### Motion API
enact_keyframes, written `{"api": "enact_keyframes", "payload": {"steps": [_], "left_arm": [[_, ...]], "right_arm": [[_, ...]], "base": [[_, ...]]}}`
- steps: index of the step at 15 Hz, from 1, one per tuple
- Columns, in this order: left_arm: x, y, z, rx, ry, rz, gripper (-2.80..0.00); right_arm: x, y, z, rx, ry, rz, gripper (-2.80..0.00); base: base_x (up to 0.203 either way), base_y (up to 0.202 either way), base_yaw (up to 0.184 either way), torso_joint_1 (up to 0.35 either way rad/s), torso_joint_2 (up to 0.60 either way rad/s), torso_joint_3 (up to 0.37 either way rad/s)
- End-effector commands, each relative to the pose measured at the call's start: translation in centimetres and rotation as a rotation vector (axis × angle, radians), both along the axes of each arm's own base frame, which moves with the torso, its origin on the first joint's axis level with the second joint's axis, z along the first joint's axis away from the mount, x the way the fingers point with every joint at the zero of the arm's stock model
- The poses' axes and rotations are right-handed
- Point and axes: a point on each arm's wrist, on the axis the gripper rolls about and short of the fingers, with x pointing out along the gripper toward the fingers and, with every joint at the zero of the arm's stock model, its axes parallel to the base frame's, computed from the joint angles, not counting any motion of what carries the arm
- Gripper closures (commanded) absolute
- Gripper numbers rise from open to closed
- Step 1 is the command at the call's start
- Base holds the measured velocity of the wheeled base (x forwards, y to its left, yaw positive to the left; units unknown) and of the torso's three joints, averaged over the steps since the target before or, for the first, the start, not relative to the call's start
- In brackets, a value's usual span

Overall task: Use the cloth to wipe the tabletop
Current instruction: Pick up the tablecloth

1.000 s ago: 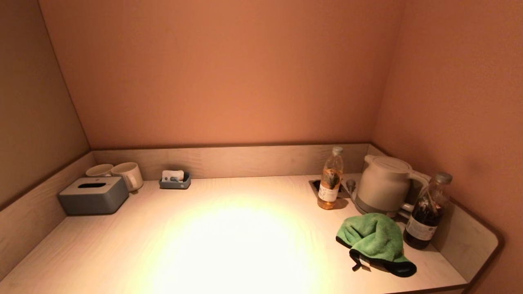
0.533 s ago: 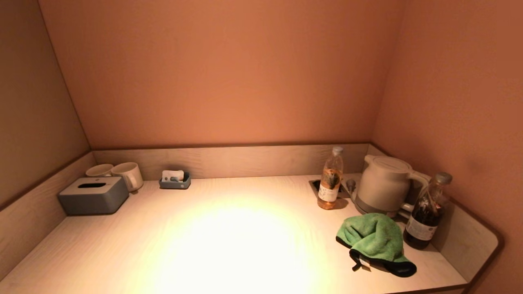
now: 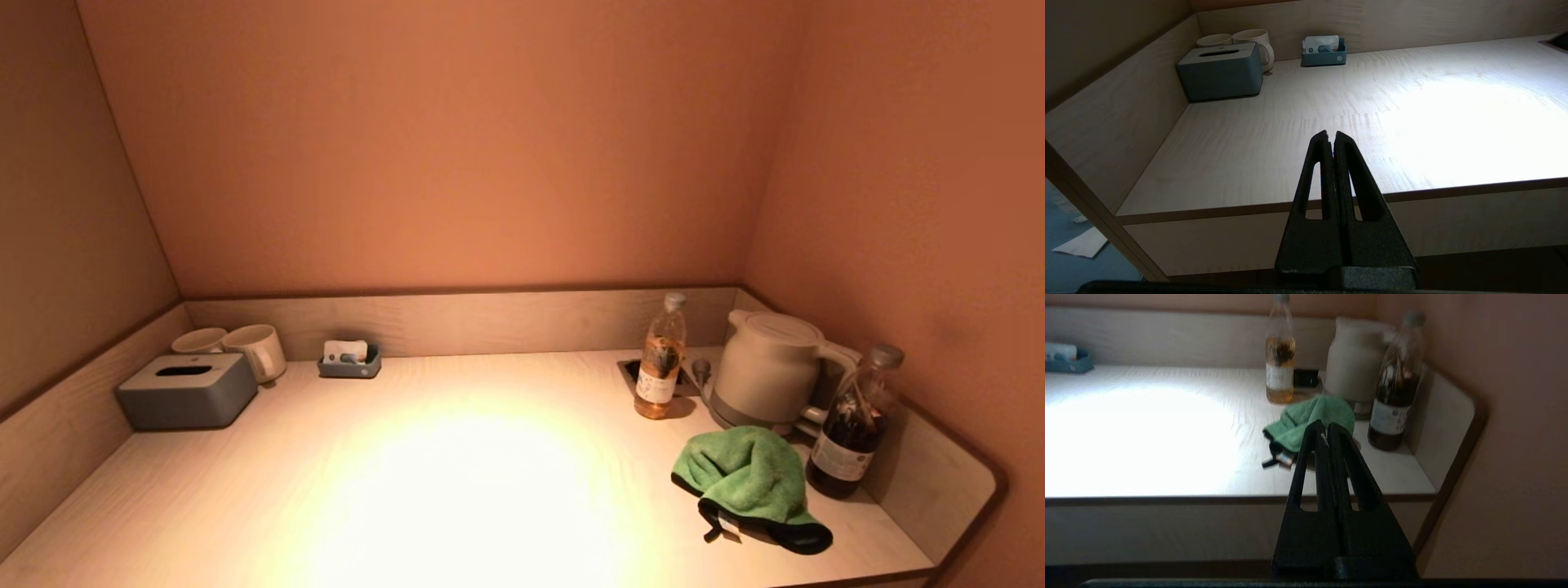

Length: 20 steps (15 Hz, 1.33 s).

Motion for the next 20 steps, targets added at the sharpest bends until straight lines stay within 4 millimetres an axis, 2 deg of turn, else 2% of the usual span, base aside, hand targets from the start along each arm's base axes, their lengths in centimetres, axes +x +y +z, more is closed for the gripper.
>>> {"api": "enact_keyframes", "payload": {"steps": [1,2,4,6,8,11,13,15,16,17,18,20], "left_arm": [[0.0,0.0,0.0,0.000,0.000,0.000,0.00],[0.0,0.0,0.0,0.000,0.000,0.000,0.00],[0.0,0.0,0.0,0.000,0.000,0.000,0.00],[0.0,0.0,0.0,0.000,0.000,0.000,0.00],[0.0,0.0,0.0,0.000,0.000,0.000,0.00],[0.0,0.0,0.0,0.000,0.000,0.000,0.00],[0.0,0.0,0.0,0.002,0.000,0.000,0.00],[0.0,0.0,0.0,0.000,0.000,0.000,0.00],[0.0,0.0,0.0,0.000,0.000,0.000,0.00],[0.0,0.0,0.0,0.000,0.000,0.000,0.00],[0.0,0.0,0.0,0.000,0.000,0.000,0.00],[0.0,0.0,0.0,0.000,0.000,0.000,0.00]], "right_arm": [[-0.9,0.0,2.2,-0.004,-0.017,0.005,0.00],[-1.2,0.0,3.7,-0.005,-0.009,0.011,0.00],[-0.4,0.1,6.7,-0.002,0.063,0.030,0.00],[1.8,0.1,9.6,0.011,0.160,0.048,0.00],[4.9,0.2,12.2,0.024,0.254,0.059,0.00],[12.8,0.2,15.4,0.053,0.434,0.064,0.00],[18.7,0.2,15.5,0.075,0.567,0.053,0.00],[23.9,-0.2,14.3,0.098,0.704,0.029,0.00],[25.9,-0.4,13.8,0.113,0.755,0.015,0.00],[27.1,-0.6,13.6,0.129,0.789,0.003,0.00],[28.4,-0.9,12.2,0.155,0.889,-0.016,0.00],[29.6,-1.6,10.4,0.203,1.029,-0.053,0.00]], "base": [[0.000,0.000,0.000,0.000,0.00,0.000],[0.000,0.000,0.000,0.000,0.00,0.000],[0.000,0.000,0.000,0.000,0.00,0.000],[0.000,0.000,0.000,0.000,0.00,0.000],[0.000,0.000,0.000,0.000,0.00,0.000],[0.000,0.000,0.000,0.000,0.00,0.000],[0.000,0.000,0.000,0.000,0.00,0.000],[0.000,0.000,0.000,0.000,0.00,0.000],[0.000,0.000,0.000,0.000,0.00,0.000],[0.000,0.000,0.000,0.000,0.00,0.000],[0.000,0.000,0.000,0.000,0.00,0.000],[0.000,0.000,0.000,0.000,0.00,0.000]]}}
